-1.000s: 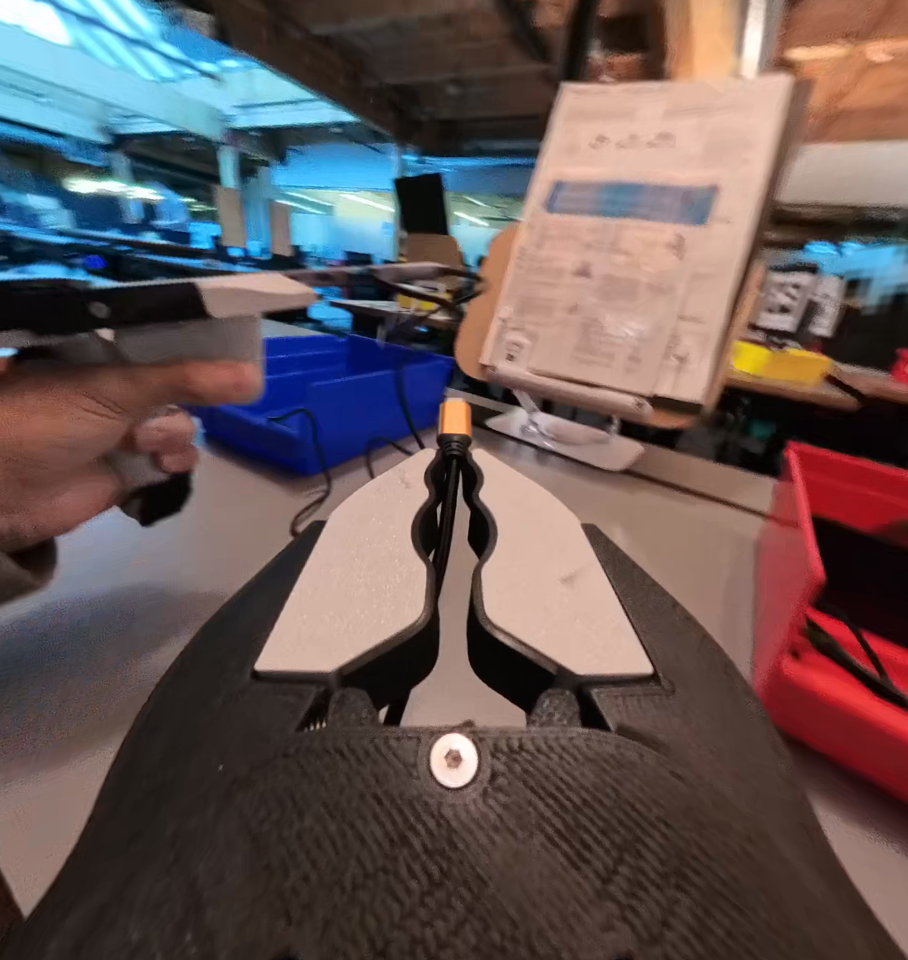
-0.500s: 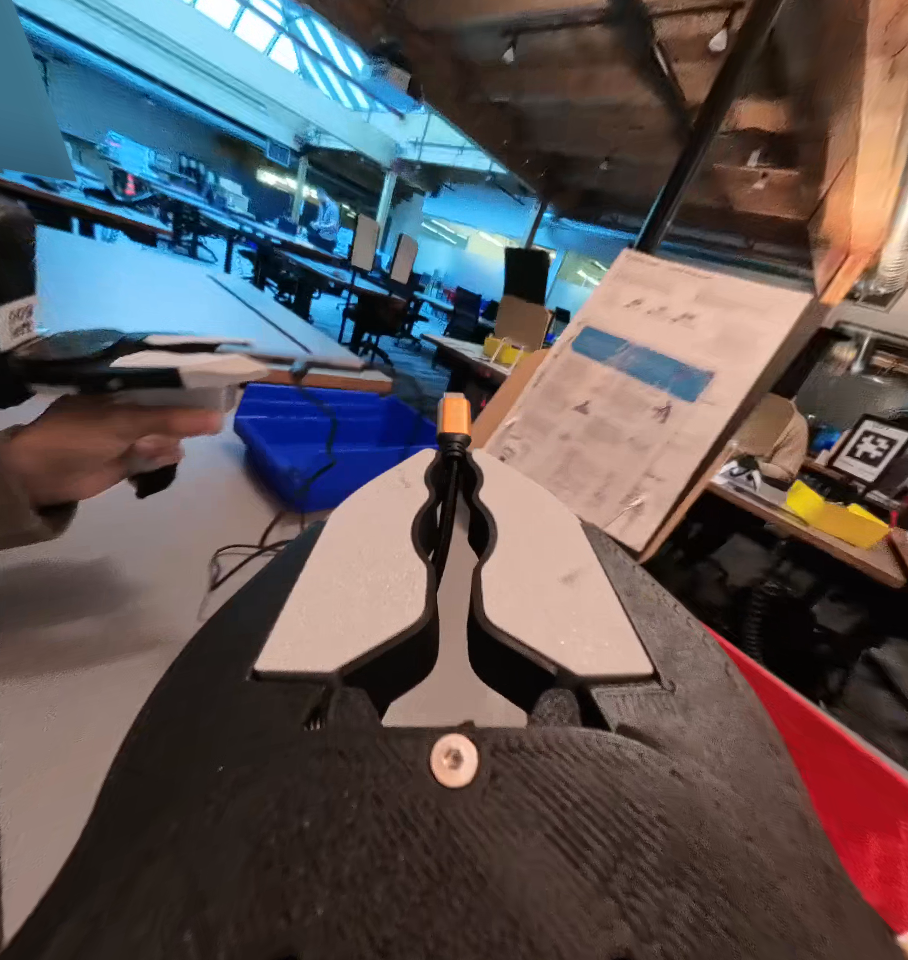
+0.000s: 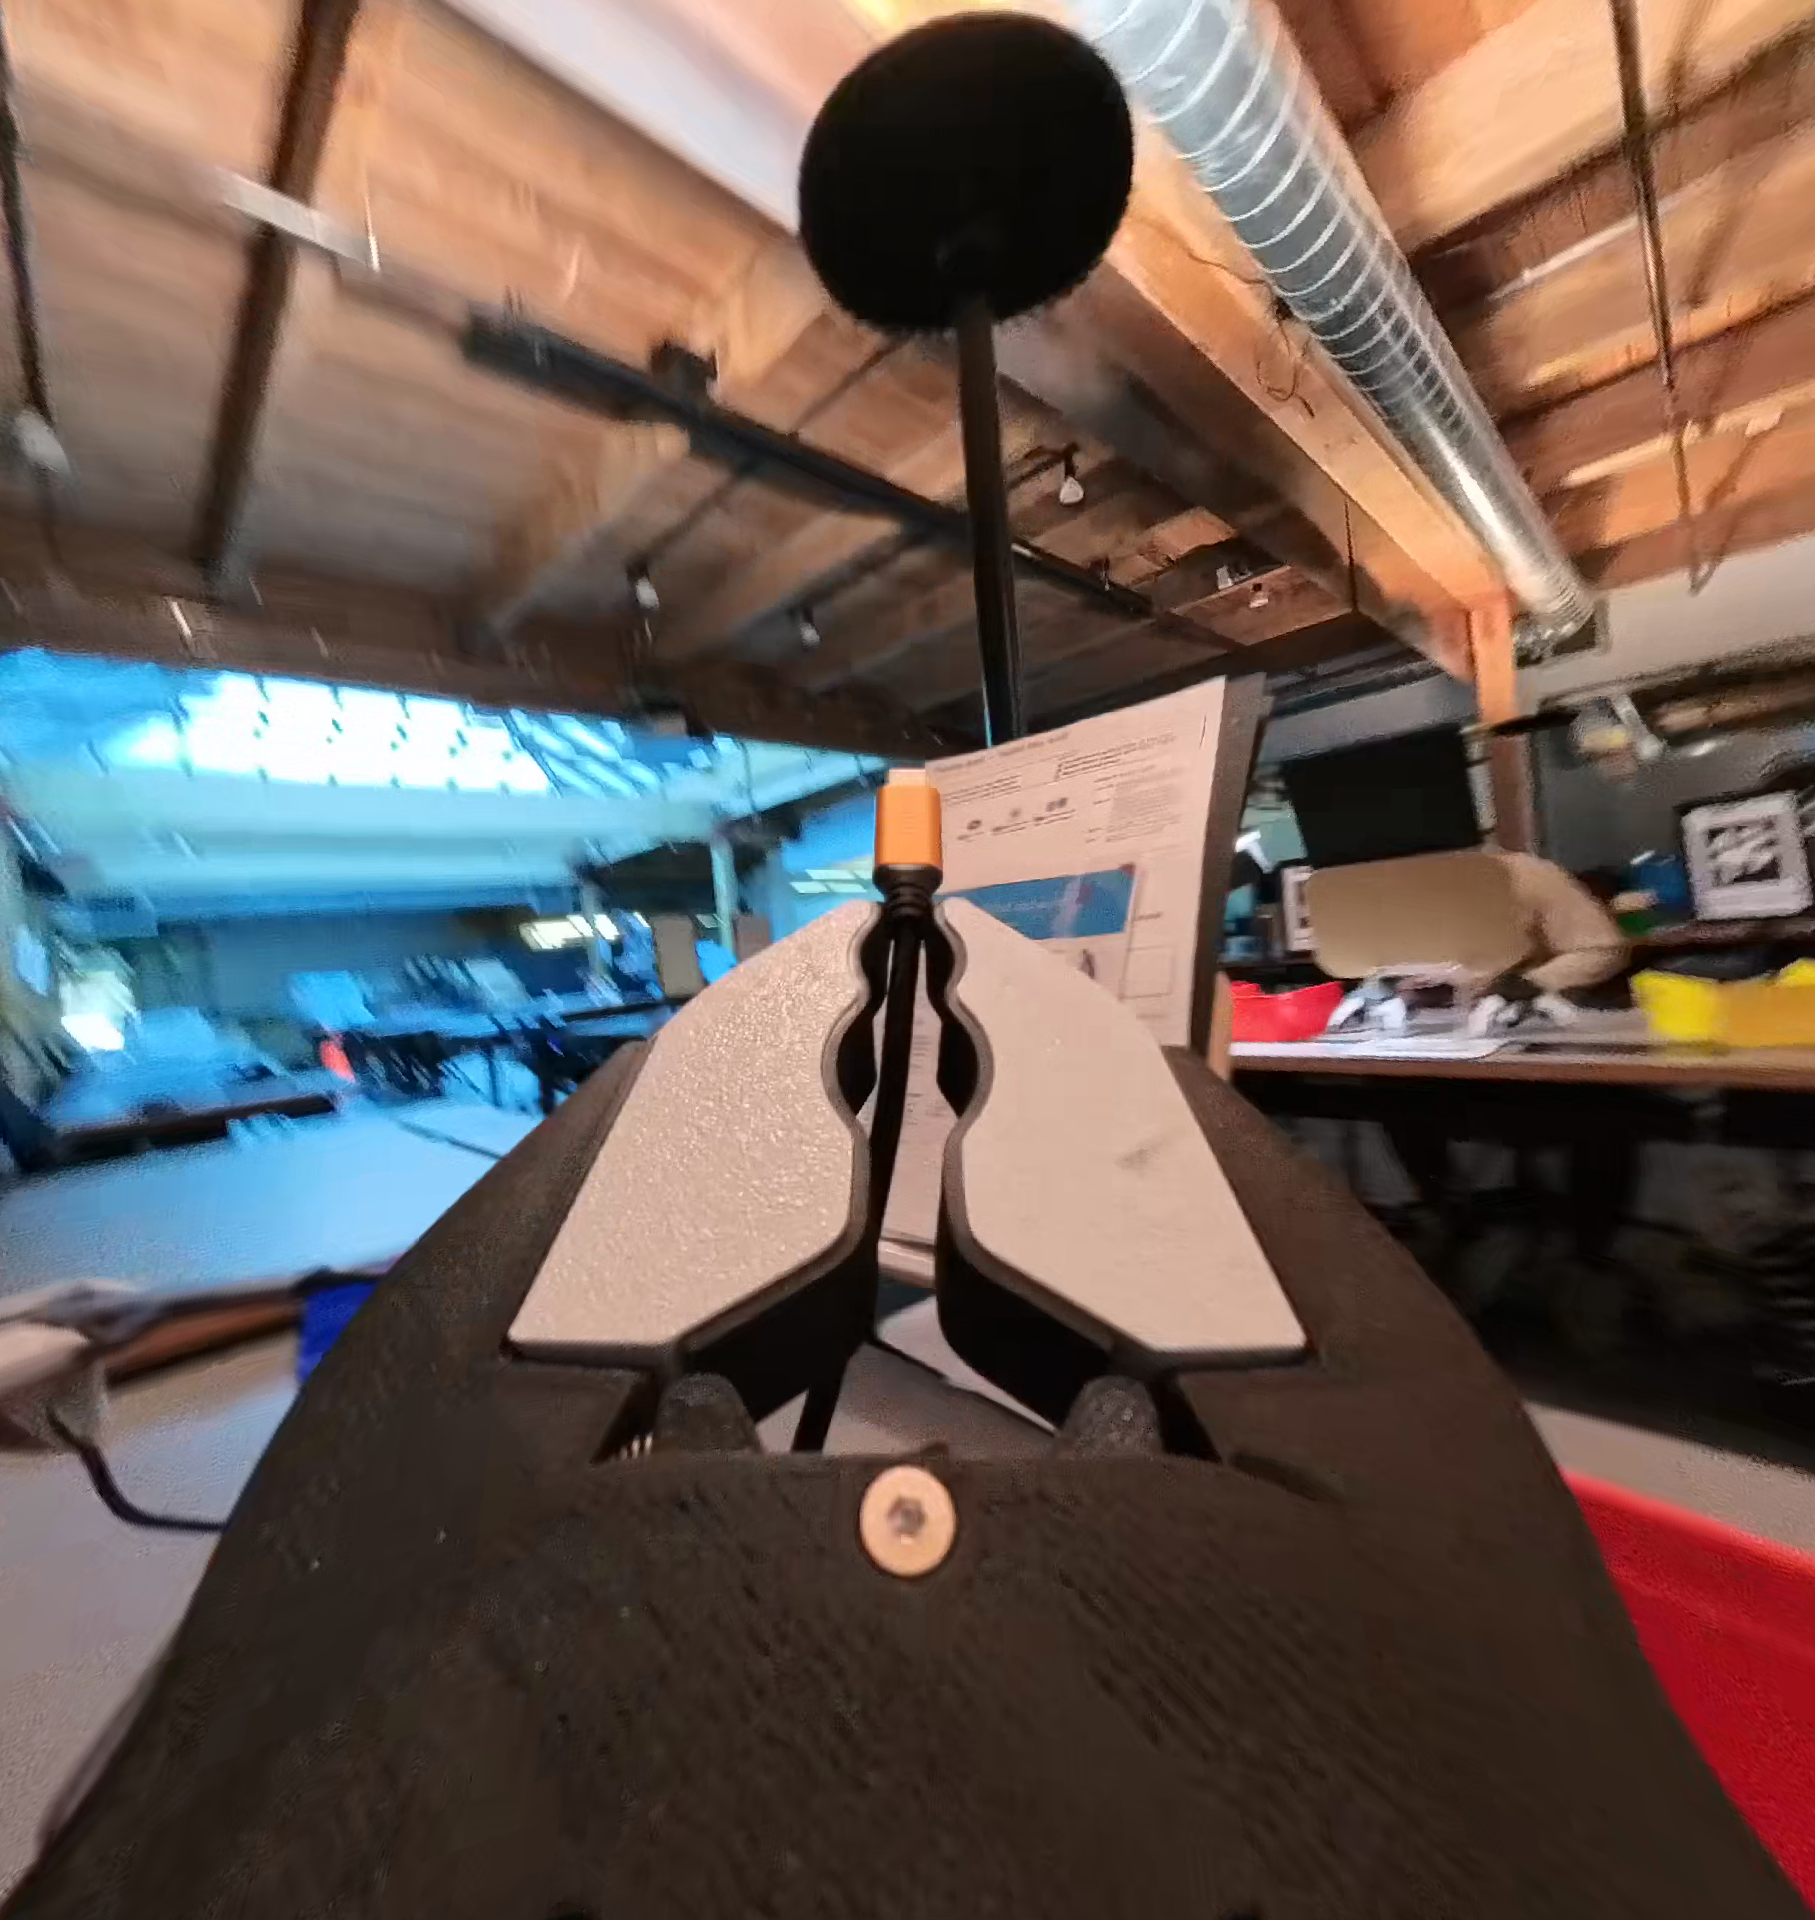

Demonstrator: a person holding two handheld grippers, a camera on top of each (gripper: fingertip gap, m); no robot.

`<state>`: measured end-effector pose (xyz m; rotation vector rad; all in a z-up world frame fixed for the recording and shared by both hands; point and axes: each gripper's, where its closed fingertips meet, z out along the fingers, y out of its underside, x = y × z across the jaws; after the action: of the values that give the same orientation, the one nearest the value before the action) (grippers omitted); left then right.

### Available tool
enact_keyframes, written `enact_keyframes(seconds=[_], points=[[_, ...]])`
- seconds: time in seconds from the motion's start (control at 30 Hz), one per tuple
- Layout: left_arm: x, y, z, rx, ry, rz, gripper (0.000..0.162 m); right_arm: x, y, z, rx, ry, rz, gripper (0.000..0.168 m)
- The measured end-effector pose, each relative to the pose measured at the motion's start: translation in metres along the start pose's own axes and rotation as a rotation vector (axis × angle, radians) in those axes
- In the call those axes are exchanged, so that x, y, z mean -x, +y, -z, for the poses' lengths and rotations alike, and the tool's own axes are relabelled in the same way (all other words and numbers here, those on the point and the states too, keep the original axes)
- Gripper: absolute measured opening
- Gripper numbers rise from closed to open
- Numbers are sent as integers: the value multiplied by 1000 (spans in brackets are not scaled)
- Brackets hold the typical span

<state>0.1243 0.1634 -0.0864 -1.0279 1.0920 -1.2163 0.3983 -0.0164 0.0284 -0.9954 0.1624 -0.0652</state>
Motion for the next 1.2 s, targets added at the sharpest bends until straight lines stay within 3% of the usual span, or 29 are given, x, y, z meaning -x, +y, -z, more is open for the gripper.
enact_keyframes(seconds=[0.1, 0.2, 0.33, 0.53, 0.6, 0.7, 0.8, 0.9, 0.97, 1.07, 1.13, 1.2], points=[[0, 3, -1, 8, -1, -9, 24, -25, 46, 5, 23, 61, -113, 7], [0, 4, -1, 9, 2, -16, 24, -39, 90, 13, 189, 109, -19, 7], [2, 6, -1, 8, 10, 4, 24, -67, 104, 42, 419, 223, 201, 7], [-1, 13, -5, 18, 36, 38, 24, -100, 143, 129, 1172, 160, 620, 12], [-4, 16, -6, 26, 47, 38, 24, -110, 147, 146, 1322, 158, 765, 23], [-10, 19, -9, 35, 59, 38, 24, -120, 145, 154, 1467, 175, 816, 46], [-13, 19, -9, 42, 68, 35, 23, -131, 130, 152, 1519, 237, 846, 53], [-14, 19, -9, 44, 74, 34, 23, -119, 133, 154, 1523, 169, 753, 40], [-14, 20, -10, 48, 77, 38, 24, -126, 130, 164, 1569, 235, 793, 40], [-14, 22, -10, 51, 78, 49, 24, -123, 127, 164, 1497, 345, 765, 38], [-13, 24, -10, 54, 76, 50, 24, -97, 129, 152, 1395, 384, 664, 42], [-13, 24, -10, 48, 81, 52, 23, -23, 148, 122, 1244, 204, 429, 43]])
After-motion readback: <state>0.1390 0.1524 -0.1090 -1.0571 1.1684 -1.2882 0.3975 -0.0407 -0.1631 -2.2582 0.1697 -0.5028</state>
